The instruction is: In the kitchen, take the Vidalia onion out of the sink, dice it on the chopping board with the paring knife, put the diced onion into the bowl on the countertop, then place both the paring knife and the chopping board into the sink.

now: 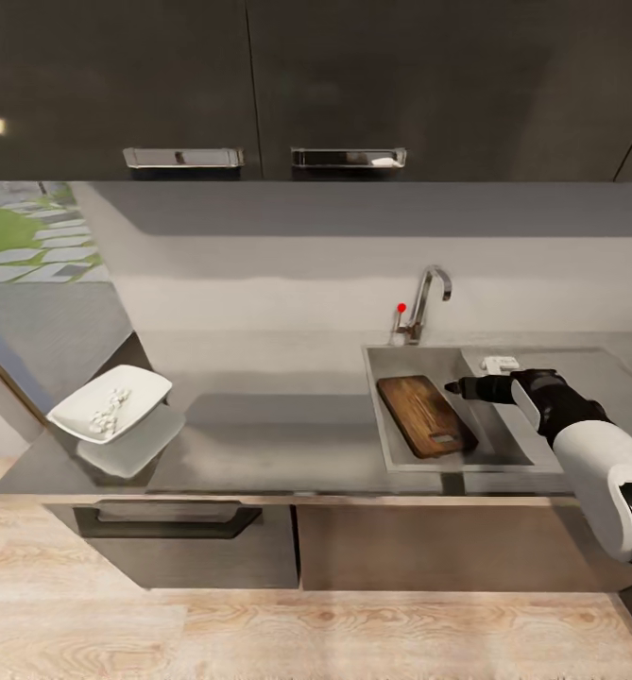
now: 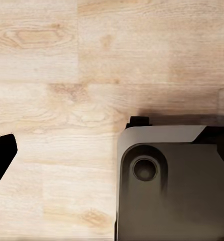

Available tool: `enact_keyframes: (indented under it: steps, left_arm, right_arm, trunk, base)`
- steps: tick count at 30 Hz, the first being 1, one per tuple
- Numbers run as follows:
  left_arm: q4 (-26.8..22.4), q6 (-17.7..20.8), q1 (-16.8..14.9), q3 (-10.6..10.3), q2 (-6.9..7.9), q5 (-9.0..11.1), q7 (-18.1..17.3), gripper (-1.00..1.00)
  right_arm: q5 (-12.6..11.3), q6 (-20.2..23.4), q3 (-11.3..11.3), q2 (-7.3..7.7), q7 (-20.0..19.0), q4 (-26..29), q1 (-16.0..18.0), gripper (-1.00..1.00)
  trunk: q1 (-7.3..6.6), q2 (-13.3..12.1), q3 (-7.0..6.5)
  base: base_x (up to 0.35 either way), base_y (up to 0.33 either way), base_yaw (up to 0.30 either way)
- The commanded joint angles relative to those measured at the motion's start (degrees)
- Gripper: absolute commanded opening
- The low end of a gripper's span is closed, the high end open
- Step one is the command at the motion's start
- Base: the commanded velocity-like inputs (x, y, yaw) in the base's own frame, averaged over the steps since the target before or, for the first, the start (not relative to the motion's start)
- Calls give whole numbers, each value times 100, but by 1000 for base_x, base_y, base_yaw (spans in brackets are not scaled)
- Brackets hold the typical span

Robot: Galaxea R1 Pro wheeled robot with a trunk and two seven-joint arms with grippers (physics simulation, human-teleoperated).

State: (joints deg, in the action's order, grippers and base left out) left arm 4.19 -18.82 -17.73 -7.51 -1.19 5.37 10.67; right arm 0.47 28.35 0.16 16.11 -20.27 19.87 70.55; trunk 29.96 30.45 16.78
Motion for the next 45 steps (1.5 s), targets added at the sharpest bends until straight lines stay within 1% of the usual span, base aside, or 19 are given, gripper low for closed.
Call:
enact_keyframes:
  steps: [1, 13, 45]
  left_arm:
    - [28, -43, -11, -49, -6, 53, 6, 100]
    - [27, -43, -11, -49, -5, 57, 5, 100]
    - [28, -40, -11, -49, -4, 61, 10, 100]
  right_arm:
    - [6, 31, 1, 2, -21, 8, 3, 100]
    - [0, 31, 8, -2, -25, 8, 3, 100]
    - [6, 20, 10, -11, -31, -8, 3, 100]
  trunk:
    - [0, 9, 9]
    - [0, 9, 9]
    - [0, 9, 9]
  base:
    - [-247, 0, 0]
    - [-253, 34, 0]
    - [-255, 174, 0]
